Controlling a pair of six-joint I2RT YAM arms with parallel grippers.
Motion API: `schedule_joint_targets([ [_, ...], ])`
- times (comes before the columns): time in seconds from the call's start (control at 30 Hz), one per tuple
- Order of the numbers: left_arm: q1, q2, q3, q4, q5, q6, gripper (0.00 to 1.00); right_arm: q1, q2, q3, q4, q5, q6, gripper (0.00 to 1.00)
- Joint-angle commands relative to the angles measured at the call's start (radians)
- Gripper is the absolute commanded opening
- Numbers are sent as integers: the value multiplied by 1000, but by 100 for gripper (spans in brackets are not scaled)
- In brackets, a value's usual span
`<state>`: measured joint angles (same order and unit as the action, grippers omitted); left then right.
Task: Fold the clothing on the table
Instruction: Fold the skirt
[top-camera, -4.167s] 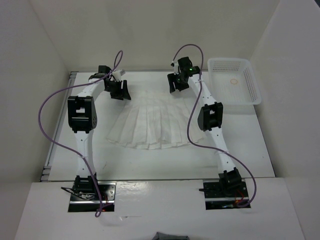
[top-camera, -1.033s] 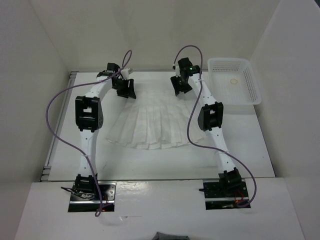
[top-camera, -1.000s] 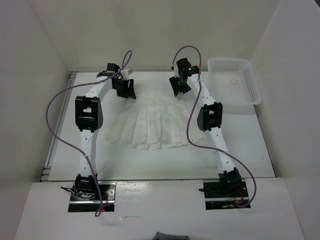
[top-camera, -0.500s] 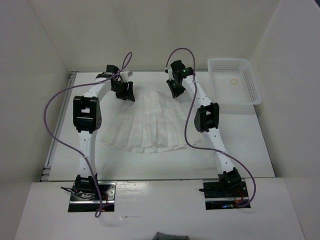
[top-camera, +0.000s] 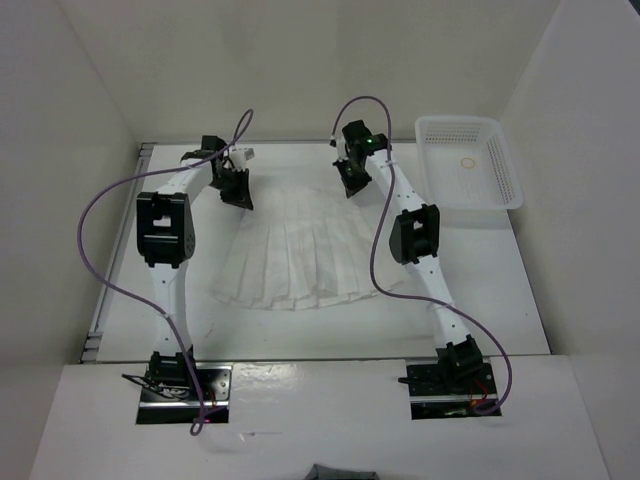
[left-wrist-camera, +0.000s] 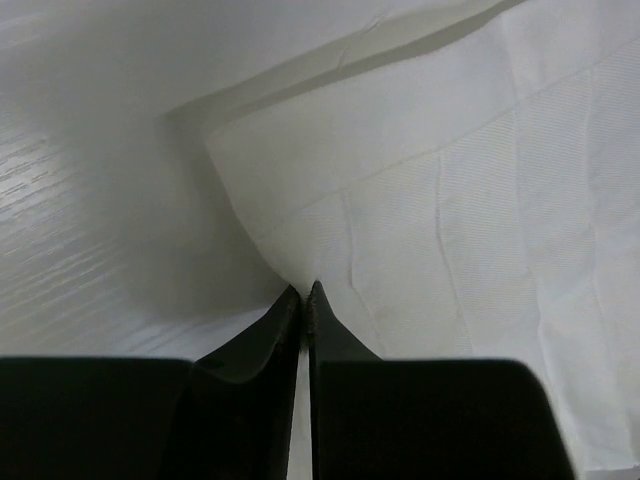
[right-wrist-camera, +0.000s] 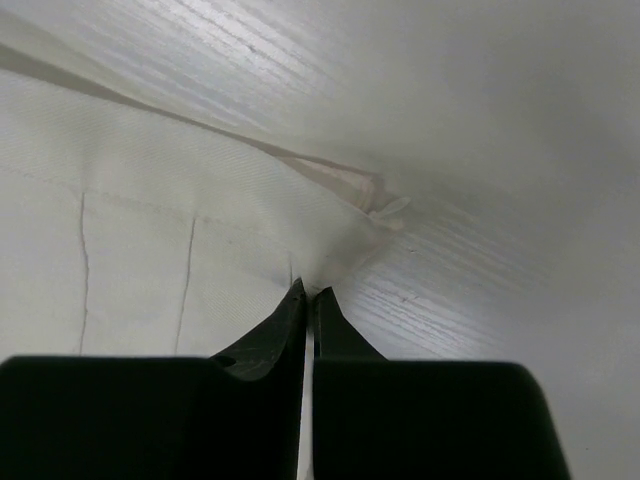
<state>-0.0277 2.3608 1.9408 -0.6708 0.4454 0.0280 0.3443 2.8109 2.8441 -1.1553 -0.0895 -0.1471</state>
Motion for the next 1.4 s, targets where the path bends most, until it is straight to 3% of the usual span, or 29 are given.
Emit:
schedule_joint_targets([
  [0.0,32,-54,-16,-30,-4,29,9,-2,-85,-28,-69,-23,-2,0],
  [0.17,52,-130,-37,-21,24,38,3,-2,-169,-48,-69,-41,-11,0],
  [0.63,52,-411,-207,-130,73,173,3,7,-427,-225,-109,-94,-40,0],
  [0.8,52,-530,-301,-239,50,266,3,25,-608,-434,-132,-122,-60,0],
  [0.97,52,-653,-384,-331,9,381,6,76,-853,-817,-15,-73,-106,0],
  [1.2,52,-765,-462,-484,-1,547,18,121,-1100,-1202,60,-73,-189,0],
  [1.27,52,-802,-480,-541,-10,599,25,154,-1148,-1262,74,-59,-209,0],
  [1.37,52,-874,-529,-570,-20,659,27,191,-1235,-1367,113,-17,-207,0],
])
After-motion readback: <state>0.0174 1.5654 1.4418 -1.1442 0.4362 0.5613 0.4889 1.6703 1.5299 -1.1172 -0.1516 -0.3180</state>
